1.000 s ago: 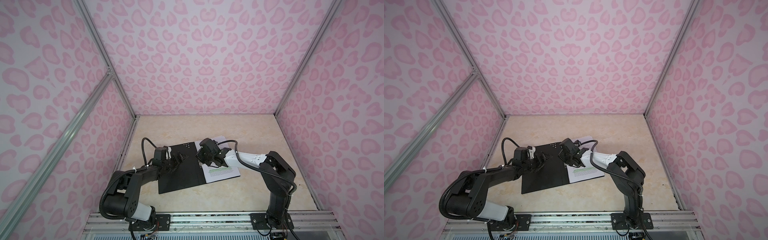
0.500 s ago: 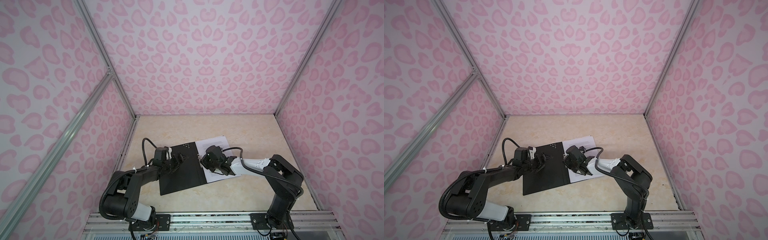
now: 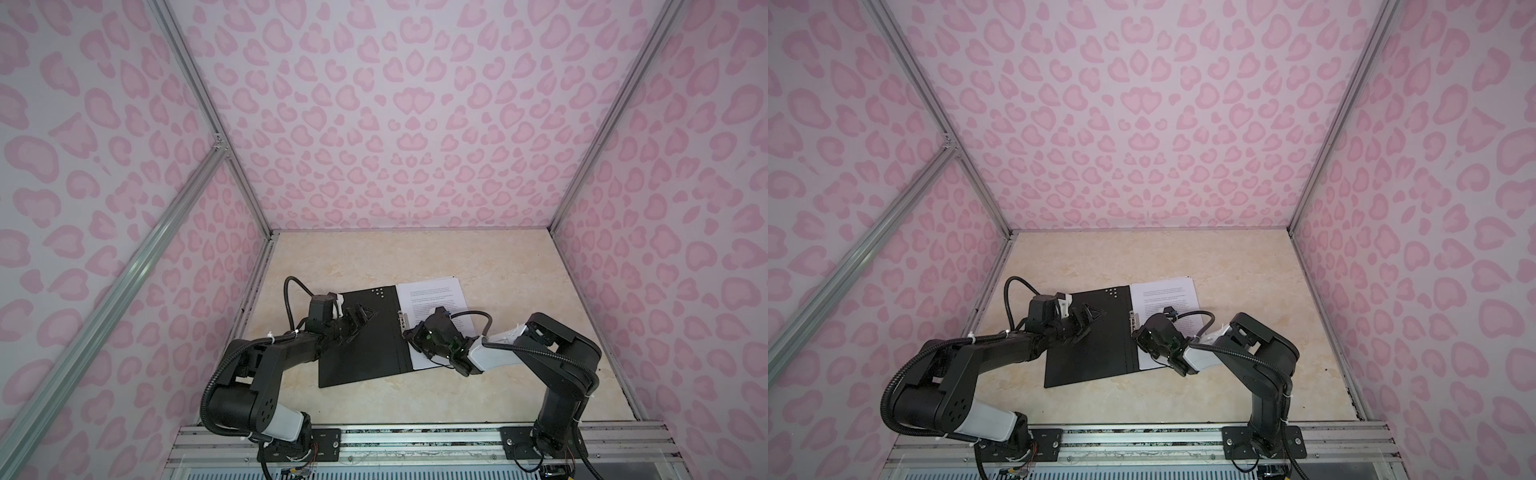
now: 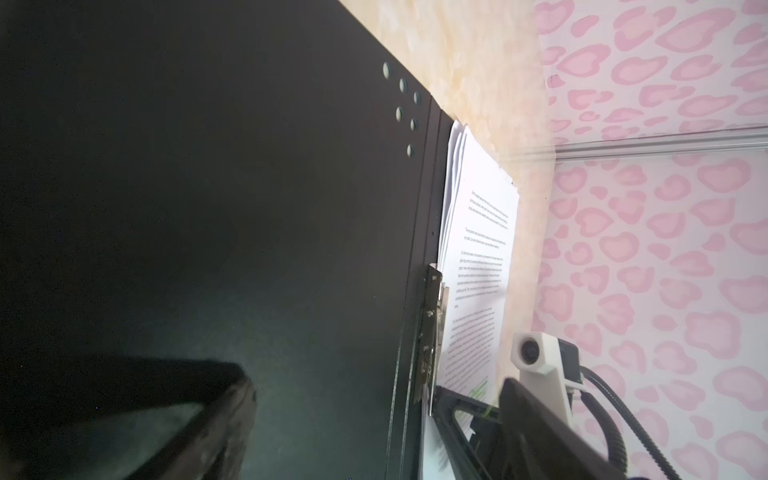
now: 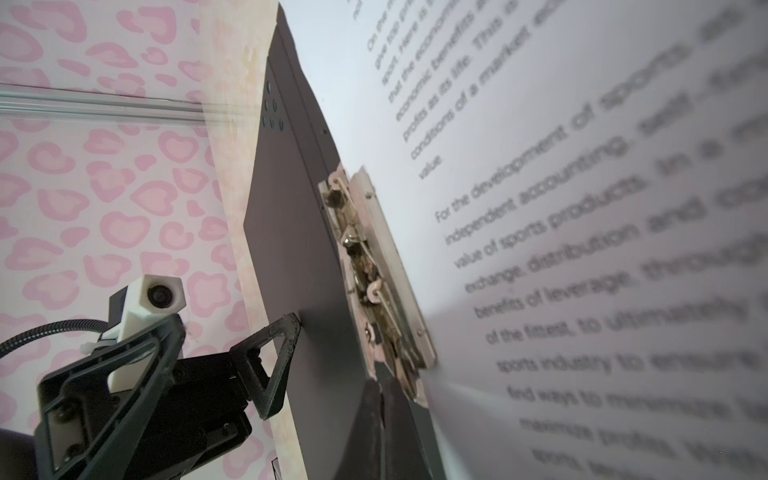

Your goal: Put the files into the folder

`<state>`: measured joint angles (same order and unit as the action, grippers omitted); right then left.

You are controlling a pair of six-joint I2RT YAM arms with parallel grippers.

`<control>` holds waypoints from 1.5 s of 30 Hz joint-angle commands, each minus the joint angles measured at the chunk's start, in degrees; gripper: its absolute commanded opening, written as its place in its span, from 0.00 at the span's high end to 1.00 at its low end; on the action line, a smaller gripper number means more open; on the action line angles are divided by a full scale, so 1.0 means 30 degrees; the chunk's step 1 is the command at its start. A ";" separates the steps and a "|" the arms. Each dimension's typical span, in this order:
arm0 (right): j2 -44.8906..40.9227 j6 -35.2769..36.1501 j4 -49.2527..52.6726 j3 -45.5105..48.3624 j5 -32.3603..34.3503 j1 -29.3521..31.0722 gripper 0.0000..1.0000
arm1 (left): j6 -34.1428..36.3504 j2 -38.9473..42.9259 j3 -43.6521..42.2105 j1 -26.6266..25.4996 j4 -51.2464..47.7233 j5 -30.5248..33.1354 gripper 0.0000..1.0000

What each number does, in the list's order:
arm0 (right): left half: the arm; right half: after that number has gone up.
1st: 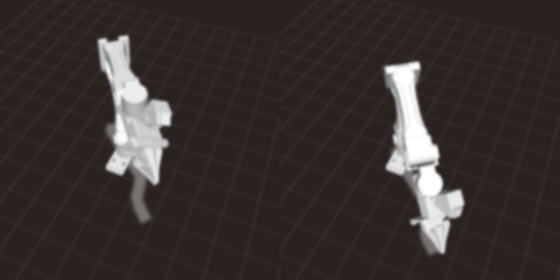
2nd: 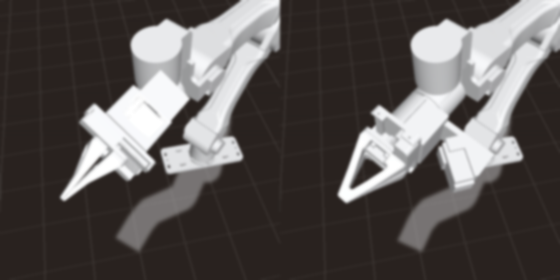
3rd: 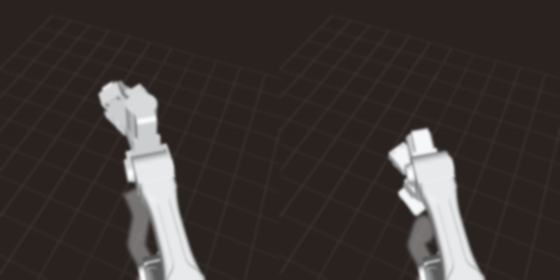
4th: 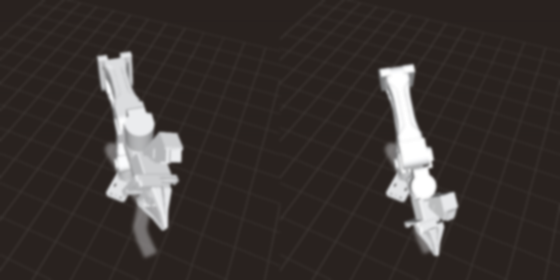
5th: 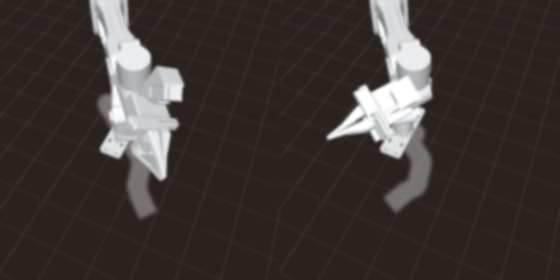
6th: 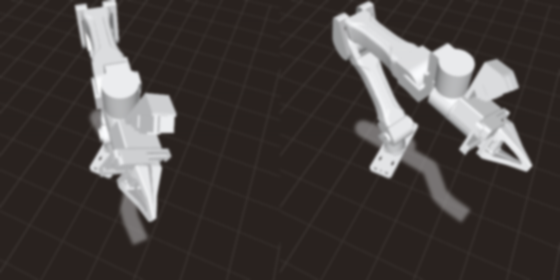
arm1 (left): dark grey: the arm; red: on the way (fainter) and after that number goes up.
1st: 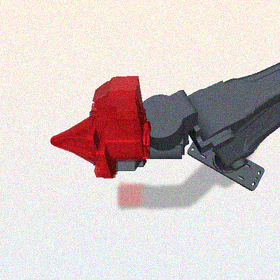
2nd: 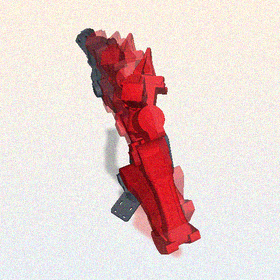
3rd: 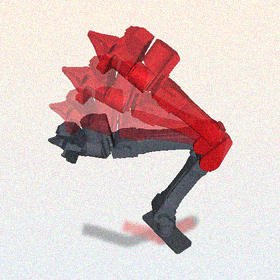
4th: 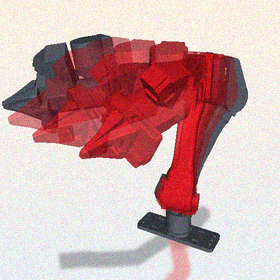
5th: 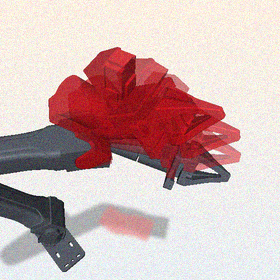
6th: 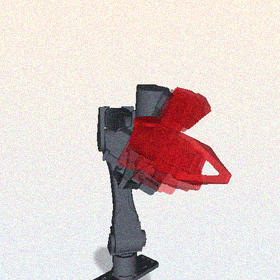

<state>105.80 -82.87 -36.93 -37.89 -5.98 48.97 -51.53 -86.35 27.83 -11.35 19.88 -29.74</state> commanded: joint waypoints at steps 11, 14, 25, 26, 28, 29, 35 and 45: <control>-0.0500 0.1770 0.7302 -0.0146 0.4087 0.0835 1.00 | -0.0165 -0.0326 -0.0205 0.0017 -0.2311 0.1491 0.07; -0.0399 0.2185 0.8208 -0.0556 0.3988 0.0835 1.00 | -0.0095 -0.0289 -0.0182 0.0006 -0.2487 0.1796 0.07; -0.0066 0.3059 1.0889 -0.1394 0.5570 0.1020 1.00 | -0.0020 -0.0486 -0.0108 0.0037 -0.2847 0.2363 0.07; -0.0055 0.3155 1.1131 -0.1490 0.5664 0.1035 1.00 | 0.0005 -0.0500 -0.0123 0.0058 -0.2847 0.2358 0.07; 0.0028 0.3246 1.1426 -0.1608 0.5855 0.1129 1.00 | -0.0003 -0.0500 -0.0108 0.0056 -0.2849 0.2387 0.07; 0.0115 0.3248 1.1628 -0.1699 0.5916 0.1208 1.00 | 0.0011 -0.0486 -0.0109 0.0076 -0.2876 0.2384 0.07; 0.0488 0.3172 1.1629 -0.1705 0.6210 0.1296 1.00 | 0.0019 -0.0574 -0.0080 0.0067 -0.2818 0.2332 0.07; 0.1330 0.3519 1.2615 -0.2748 0.7059 0.1915 1.00 | 0.0000 -0.0608 -0.0136 0.0070 -0.2693 0.2266 0.07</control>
<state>107.39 -72.82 -18.79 -46.46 11.97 54.41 -51.96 -87.46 28.05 -11.33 21.41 -28.86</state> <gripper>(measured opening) 0.048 0.929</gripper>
